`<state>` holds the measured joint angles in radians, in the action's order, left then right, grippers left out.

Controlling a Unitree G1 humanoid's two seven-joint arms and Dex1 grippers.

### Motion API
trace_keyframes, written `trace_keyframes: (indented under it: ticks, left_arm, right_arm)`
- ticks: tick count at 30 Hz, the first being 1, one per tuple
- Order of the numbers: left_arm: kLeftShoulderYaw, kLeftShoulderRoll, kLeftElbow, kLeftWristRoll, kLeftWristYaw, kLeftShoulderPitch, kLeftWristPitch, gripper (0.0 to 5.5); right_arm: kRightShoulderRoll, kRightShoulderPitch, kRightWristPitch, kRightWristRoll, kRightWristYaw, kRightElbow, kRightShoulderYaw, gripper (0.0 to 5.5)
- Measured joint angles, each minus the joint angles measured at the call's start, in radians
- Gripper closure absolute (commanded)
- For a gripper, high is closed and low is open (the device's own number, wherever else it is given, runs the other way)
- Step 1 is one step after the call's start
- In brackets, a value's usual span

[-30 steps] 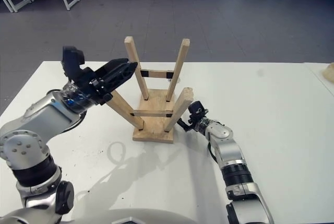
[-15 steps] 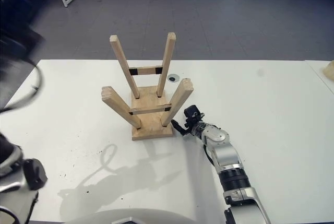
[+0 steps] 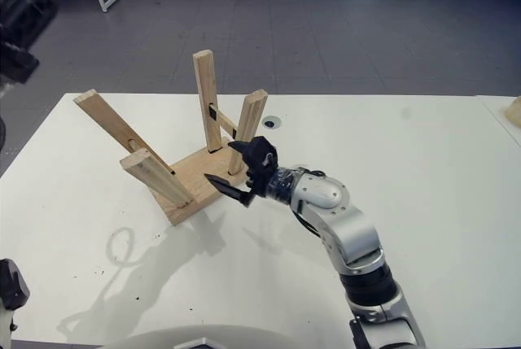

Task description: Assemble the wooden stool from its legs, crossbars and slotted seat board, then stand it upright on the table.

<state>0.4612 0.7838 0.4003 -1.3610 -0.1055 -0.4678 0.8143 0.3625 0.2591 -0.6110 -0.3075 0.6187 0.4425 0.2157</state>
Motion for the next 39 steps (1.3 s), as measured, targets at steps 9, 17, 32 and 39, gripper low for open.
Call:
trace_keyframes:
  ticks: [9, 17, 32, 39]
  left_arm:
    - [0.095, 0.202, 0.246, -0.294, -0.175, 0.303, 0.166, 1.99]
    - [-0.057, 0.235, 0.276, 0.047, -0.239, 0.397, 0.154, 1.99]
    - [-0.213, 0.202, 0.204, 0.337, -0.537, 0.42, -0.014, 4.18]
    - [-0.309, 0.225, 0.083, 0.482, -0.84, 0.362, -0.169, 4.21]
  right_arm:
    - [0.078, -0.1, 0.022, -0.007, -0.01, -0.072, -0.127, 1.31]
    - [0.078, -0.113, 0.041, -0.009, -0.017, -0.09, -0.13, 1.31]
    - [0.195, 0.07, -0.076, -0.312, 0.145, -0.228, -0.43, 1.31]
    - [0.449, 0.102, -0.202, -0.428, 0.468, -0.258, -0.416, 1.31]
